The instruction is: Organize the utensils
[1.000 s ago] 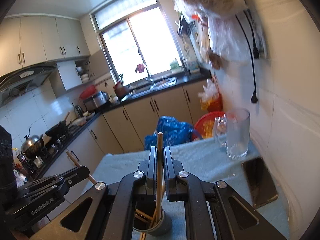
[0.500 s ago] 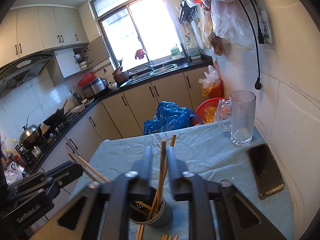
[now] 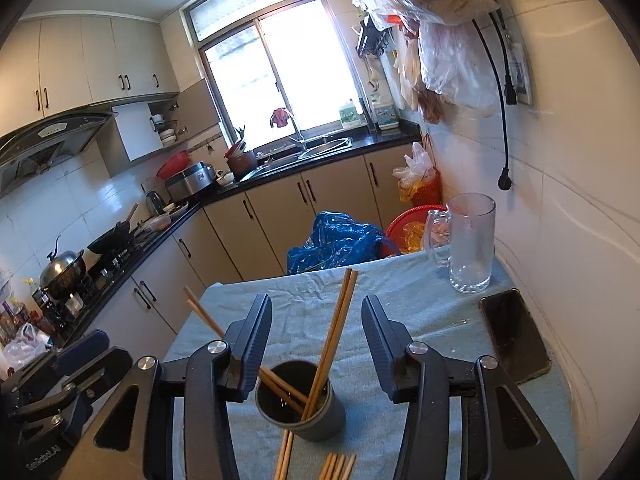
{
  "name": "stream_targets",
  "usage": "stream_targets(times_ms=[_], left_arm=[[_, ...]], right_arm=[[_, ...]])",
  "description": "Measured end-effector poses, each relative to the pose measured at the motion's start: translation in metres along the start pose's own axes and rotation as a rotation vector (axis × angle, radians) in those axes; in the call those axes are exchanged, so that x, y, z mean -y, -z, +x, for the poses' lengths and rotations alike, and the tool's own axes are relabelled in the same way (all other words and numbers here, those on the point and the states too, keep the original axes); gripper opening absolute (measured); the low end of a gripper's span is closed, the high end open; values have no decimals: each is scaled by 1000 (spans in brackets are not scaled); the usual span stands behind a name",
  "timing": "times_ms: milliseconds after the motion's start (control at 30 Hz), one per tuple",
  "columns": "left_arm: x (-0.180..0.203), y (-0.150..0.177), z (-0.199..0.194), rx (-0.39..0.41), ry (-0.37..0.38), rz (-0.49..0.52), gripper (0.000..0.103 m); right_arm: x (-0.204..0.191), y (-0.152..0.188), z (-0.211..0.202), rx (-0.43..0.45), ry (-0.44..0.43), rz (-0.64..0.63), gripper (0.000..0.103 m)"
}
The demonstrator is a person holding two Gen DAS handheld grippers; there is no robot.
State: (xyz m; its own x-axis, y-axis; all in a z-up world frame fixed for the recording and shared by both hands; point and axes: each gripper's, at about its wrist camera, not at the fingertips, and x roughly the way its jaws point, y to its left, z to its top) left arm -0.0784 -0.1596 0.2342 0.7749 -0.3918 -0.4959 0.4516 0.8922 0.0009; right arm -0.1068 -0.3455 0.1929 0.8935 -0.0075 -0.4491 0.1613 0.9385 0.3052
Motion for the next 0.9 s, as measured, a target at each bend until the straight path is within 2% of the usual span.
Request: stream_targets(times_ms=[233, 400, 567, 667, 833, 900], left_arm=[[-15, 23, -32, -1, -12, -37, 61], [-27, 54, -39, -39, -18, -74, 63], [-33, 99, -7, -171, -2, -106, 63], [-25, 127, 27, -282, 19, -76, 62], [0, 165, 80, -426, 77, 5, 34], [9, 172, 93, -447, 78, 27, 28]], right_arm=[[1, 22, -28, -37, 17, -32, 63], [8, 58, -33, -145, 58, -70, 68], [21, 111, -22, -292, 87, -97, 69], [30, 141, -17, -349, 88, -91, 69], [44, 167, -12, -393, 69, -39, 69], [46, 170, -11, -398, 66, -26, 69]])
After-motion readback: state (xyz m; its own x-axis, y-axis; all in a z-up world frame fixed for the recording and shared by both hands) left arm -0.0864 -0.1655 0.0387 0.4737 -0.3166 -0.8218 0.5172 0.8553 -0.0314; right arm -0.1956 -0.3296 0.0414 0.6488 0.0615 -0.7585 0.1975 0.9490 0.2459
